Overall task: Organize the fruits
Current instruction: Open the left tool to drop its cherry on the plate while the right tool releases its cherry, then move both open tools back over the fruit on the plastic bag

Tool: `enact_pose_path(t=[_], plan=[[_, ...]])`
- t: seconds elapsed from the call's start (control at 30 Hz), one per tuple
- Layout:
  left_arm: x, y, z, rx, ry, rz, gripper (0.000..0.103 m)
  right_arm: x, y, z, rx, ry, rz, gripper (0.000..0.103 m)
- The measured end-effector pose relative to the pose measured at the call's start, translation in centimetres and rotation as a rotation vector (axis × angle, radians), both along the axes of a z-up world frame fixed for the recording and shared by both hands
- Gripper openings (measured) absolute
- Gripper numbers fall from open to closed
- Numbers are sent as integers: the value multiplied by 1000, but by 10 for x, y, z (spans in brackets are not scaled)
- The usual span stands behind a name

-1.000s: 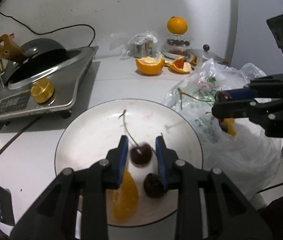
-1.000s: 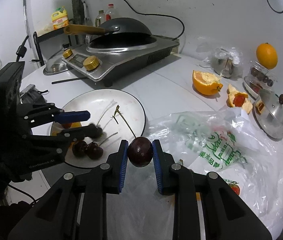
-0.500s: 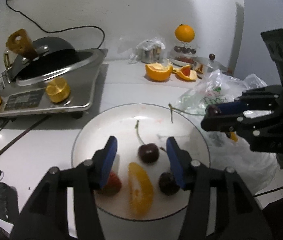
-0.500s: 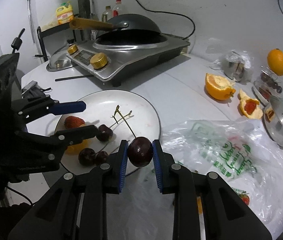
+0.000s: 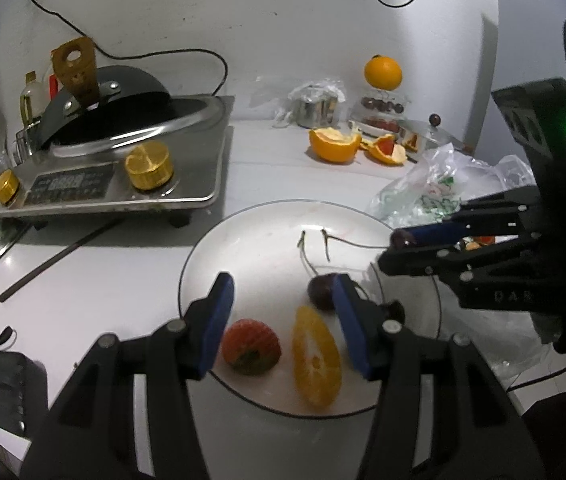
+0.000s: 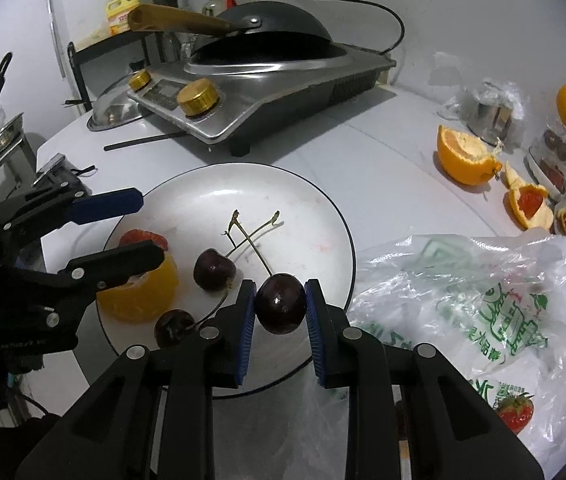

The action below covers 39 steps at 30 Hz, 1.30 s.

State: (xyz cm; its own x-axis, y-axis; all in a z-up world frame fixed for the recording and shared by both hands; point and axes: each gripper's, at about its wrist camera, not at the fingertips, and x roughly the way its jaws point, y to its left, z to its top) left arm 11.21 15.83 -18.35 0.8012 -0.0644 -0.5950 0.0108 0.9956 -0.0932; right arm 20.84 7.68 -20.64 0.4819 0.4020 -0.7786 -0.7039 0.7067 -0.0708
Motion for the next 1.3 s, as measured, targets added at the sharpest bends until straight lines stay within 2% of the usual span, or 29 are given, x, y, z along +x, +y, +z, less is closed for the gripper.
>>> enact_pose_path(t=[0.17, 0.23, 0.33, 0.63, 1.0, 1.3], plan=[[-1, -1, 0, 1, -1, -3, 53, 0, 0, -1, -12, -1, -8, 27], [-2, -3, 1, 3, -4, -5, 53, 0, 0, -1, -11, 4, -13, 38], [-4, -6, 3, 6, -9, -9, 53, -1, -3, 1, 1, 3, -19, 43], [-12, -18, 12, 26, -23, -14, 54, -13, -14, 14, 42, -15, -18, 44], [-19, -40, 26, 48, -47, -38, 54, -29, -44, 40, 157, -24, -23, 44], [-23, -67, 40, 47, -64, -55, 54, -43, -85, 64, 265, -31, -49, 44]])
